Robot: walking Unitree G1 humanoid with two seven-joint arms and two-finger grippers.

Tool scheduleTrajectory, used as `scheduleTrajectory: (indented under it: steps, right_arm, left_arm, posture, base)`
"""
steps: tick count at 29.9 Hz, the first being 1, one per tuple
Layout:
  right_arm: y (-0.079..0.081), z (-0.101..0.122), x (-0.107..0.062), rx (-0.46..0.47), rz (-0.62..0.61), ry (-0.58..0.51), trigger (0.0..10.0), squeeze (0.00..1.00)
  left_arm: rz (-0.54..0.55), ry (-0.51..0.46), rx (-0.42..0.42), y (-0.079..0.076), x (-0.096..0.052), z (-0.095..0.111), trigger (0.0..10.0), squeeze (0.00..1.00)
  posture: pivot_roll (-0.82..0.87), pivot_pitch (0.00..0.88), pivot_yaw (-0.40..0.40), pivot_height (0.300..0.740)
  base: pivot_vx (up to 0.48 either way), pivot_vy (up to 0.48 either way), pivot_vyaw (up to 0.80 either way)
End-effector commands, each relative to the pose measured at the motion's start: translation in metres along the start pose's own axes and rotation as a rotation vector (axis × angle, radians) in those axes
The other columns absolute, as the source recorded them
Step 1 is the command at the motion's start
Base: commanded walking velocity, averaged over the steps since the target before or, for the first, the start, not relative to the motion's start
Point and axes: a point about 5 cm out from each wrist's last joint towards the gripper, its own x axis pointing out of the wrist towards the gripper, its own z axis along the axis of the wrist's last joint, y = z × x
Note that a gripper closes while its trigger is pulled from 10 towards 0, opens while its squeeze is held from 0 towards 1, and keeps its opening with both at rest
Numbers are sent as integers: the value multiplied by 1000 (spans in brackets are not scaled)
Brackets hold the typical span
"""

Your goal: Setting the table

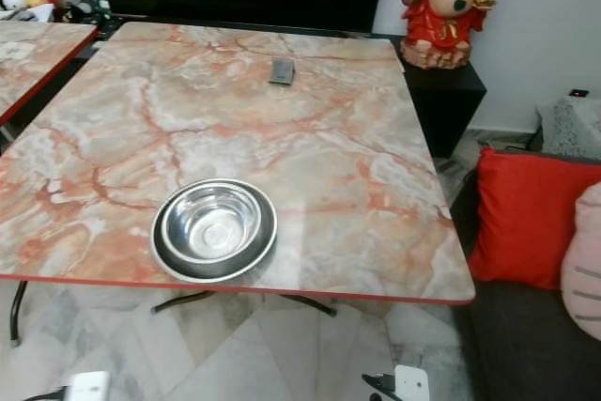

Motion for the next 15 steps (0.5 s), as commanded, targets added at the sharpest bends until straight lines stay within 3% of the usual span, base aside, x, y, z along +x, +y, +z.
scheduleTrajectory:
  steps: [1, 4, 10, 15]
  right_arm:
    - [-4, -6, -1, 10, -15, 21, 10000, 0]
    - [-5, -6, -1, 11, -15, 20, 10000, 0]
    - [-8, -6, -2, 21, -31, 19, 10000, 0]
    - [-8, -7, -2, 22, -36, 19, 10000, 0]
  left_arm:
    - [-38, 46, 23, -8, 0, -10, 10000, 0]
    - [-56, 64, 34, -16, 3, -9, 10000, 0]
    - [-73, 49, -23, -29, 9, 3, 10000, 0]
    - [-59, 88, 5, -25, 8, -5, 10000, 0]
  posture:
    - [77, 107, -46, 740]
    - [56, 105, -39, 740]
    - [33, 97, -30, 740]
    - [19, 83, -24, 740]
  base:
    - [0, 0, 0]
    - [0, 0, 0]
    - [0, 0, 0]
    - [0, 0, 0]
